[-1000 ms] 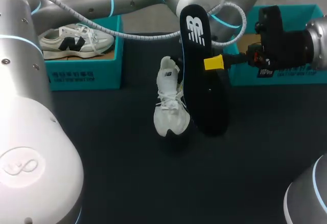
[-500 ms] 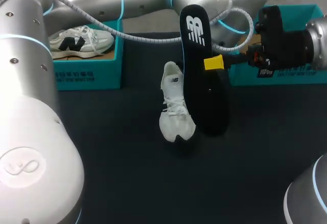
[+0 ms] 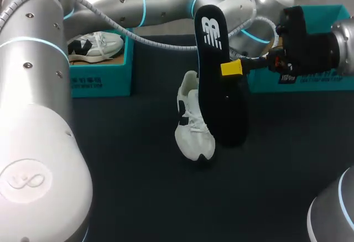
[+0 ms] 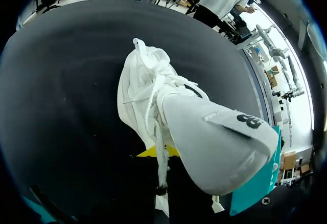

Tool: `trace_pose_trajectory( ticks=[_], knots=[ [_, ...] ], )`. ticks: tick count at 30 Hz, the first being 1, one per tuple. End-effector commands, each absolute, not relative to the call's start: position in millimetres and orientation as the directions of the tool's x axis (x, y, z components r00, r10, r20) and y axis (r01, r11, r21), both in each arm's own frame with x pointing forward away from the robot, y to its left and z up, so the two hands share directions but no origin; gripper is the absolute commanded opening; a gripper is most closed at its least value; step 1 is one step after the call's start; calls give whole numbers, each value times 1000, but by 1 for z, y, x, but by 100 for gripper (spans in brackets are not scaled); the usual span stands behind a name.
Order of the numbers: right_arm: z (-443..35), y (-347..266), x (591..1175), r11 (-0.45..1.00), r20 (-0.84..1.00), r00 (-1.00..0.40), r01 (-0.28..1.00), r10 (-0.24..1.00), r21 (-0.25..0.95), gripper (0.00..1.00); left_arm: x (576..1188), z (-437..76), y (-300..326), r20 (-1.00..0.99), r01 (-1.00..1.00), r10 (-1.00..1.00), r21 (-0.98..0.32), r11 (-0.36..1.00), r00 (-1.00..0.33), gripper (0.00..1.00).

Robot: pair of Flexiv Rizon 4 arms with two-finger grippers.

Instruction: Take the shoe out of the shoebox, open the shoe tongue, remove and reinsert the insole, then place the shoe into the shoebox

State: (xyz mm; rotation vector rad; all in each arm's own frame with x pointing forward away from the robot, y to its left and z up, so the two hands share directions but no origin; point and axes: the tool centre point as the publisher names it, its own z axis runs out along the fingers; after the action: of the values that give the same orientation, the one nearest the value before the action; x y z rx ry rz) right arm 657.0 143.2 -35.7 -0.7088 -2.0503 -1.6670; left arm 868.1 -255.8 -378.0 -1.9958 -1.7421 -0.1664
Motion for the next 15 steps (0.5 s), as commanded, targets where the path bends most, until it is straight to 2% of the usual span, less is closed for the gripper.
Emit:
trace_pose_trajectory(
  ticks=[1, 6, 15],
  knots=[
    [-37, 144, 658, 161, 599, -790, 614, 133, 773, 0, 869, -373, -255, 364, 962, 917, -266, -69, 166, 100],
    [-37, 144, 658, 161, 599, -790, 614, 133, 773, 0, 871, -359, -258, 345, 980, 934, -198, -20, 89, 100],
    [-37, 144, 658, 161, 599, -790, 614, 133, 773, 0, 885, -324, -266, 160, 989, 986, -133, 62, -40, 100]
  ],
)
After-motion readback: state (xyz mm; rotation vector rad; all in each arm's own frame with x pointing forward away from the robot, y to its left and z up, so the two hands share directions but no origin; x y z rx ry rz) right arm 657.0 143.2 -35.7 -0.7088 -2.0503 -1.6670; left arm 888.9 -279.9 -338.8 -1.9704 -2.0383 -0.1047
